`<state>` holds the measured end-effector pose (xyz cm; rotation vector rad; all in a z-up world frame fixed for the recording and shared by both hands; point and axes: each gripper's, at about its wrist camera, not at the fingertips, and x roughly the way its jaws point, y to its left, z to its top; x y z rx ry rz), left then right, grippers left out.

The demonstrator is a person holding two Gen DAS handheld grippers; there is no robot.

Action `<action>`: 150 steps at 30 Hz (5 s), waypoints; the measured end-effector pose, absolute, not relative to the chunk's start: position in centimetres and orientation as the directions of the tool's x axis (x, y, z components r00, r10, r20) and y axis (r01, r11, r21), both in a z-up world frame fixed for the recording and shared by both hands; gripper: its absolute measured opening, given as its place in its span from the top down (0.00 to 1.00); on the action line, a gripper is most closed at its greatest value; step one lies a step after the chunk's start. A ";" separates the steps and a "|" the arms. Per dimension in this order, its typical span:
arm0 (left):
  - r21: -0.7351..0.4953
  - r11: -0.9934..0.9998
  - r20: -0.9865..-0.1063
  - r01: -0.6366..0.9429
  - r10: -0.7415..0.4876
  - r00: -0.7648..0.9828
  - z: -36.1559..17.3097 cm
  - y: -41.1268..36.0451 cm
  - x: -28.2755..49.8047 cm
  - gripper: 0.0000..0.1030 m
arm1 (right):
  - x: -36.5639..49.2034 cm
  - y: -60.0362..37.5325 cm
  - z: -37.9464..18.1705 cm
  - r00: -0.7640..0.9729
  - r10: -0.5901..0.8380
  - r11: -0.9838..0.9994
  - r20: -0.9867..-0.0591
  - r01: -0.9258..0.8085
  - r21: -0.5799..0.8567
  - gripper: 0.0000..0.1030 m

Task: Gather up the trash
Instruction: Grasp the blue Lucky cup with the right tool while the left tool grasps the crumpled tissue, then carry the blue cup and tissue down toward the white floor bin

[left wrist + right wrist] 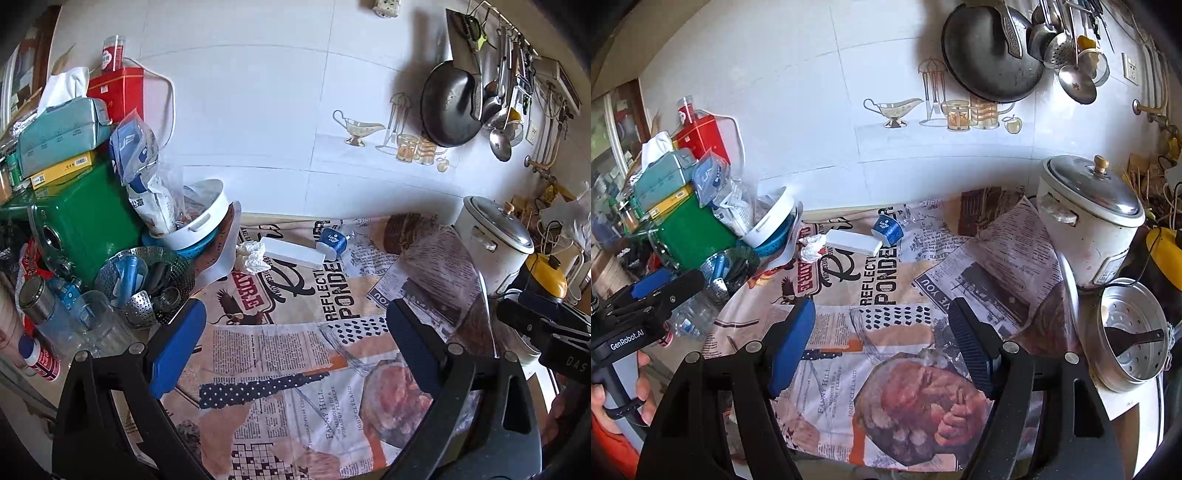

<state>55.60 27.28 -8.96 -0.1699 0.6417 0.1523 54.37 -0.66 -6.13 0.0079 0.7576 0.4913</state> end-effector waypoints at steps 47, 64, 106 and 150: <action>-0.221 0.832 -0.817 -0.509 0.127 0.563 -25.6 35.8 77.3 0.42 | 83.8 16.6 -24.9 0.300 0.433 0.766 -0.850 -0.619 0.171 0.60; -0.162 0.788 -0.847 -0.594 0.198 0.494 -29.6 36.8 83.1 0.65 | 81.5 7.4 -20.0 0.342 0.526 0.762 -0.779 -0.595 0.253 0.62; -0.109 0.993 -0.656 -0.049 -0.035 0.754 -10.5 20.0 56.8 0.90 | 55.7 -3.2 -5.7 0.605 0.496 0.860 -0.623 -0.442 0.256 0.62; -0.054 0.986 -0.863 -0.159 0.034 0.503 -37.4 5.5 37.4 0.90 | 39.9 -15.4 -30.0 0.350 0.473 0.847 -0.808 -0.432 0.309 0.62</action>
